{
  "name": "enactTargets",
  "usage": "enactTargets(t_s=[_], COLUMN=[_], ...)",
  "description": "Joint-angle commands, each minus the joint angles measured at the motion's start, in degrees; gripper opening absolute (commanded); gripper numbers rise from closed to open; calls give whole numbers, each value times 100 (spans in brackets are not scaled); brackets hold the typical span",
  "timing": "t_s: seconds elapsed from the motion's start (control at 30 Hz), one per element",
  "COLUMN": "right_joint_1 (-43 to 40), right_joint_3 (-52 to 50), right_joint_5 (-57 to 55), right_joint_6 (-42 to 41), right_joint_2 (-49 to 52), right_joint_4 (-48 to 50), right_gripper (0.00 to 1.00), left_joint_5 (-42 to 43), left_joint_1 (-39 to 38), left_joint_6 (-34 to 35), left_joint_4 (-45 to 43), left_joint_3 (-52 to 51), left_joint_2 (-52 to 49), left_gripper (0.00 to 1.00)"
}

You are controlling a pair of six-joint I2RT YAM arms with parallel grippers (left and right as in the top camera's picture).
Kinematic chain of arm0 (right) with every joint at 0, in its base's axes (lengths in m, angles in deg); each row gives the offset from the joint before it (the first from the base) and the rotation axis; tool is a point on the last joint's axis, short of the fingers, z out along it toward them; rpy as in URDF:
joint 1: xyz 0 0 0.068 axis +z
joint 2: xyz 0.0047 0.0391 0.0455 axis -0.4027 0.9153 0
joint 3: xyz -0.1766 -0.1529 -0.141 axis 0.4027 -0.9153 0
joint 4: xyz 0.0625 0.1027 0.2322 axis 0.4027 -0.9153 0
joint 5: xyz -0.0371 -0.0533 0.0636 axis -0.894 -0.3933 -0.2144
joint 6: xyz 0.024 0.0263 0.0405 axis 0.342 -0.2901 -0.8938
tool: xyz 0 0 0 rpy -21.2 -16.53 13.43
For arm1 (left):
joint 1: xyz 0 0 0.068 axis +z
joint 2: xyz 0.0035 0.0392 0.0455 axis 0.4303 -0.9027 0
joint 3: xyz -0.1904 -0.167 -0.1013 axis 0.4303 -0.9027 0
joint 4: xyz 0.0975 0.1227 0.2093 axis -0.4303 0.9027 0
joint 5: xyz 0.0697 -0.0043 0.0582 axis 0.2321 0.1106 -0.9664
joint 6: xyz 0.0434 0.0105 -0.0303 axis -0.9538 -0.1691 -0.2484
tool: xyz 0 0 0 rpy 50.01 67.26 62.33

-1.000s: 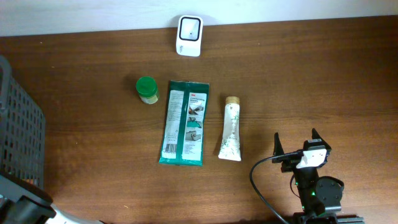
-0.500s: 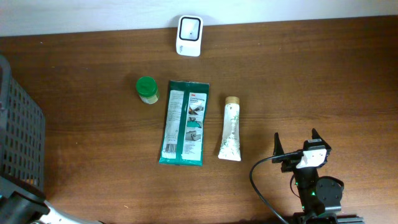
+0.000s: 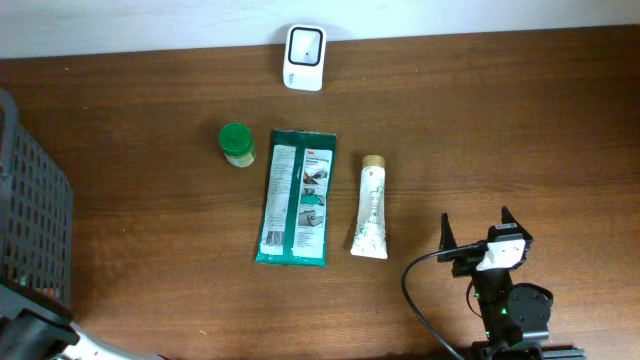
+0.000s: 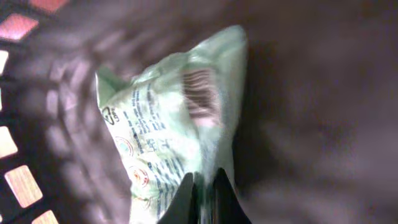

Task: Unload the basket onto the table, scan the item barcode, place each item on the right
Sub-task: 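Reach the left gripper into the basket and grasp the pale green bag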

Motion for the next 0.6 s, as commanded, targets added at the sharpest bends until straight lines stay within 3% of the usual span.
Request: enactTargets(t_s=[0.0,0.23,0.27,0.3,0.33,0.4,0.57], right_joint_1=[31,31,31,31,31,31,31], right_joint_3=[-28,-28,-28,-28,-28,-28,-28], right_joint_5=[-26,-26,-26,-26,-26,-26,-26], right_joint_6=[0,0,0,0,0,0,0], right_joint_2=[-33,-33,-33,-33,-33,-33,-33], right_joint_4=[-28,-28,-28,-28,-28,-28,-28], right_gripper=[98,98,98,98,98,98,98], left_joint_5=[579,715,581,415,330,286,72], left_joint_1=[-68,-415,-413,-413,-413,-402,-398], left_joint_6=[11,13,13,15,15,20,146], left_joint_4=[55,98,243,476,621,584,79], left_joint_3=[756,1246,1241,1182,1058,597,-435], left_joint_2=[479,1469,1473,1443,1405,1335,890], left_gripper=[0,0,15,36,45,50,53])
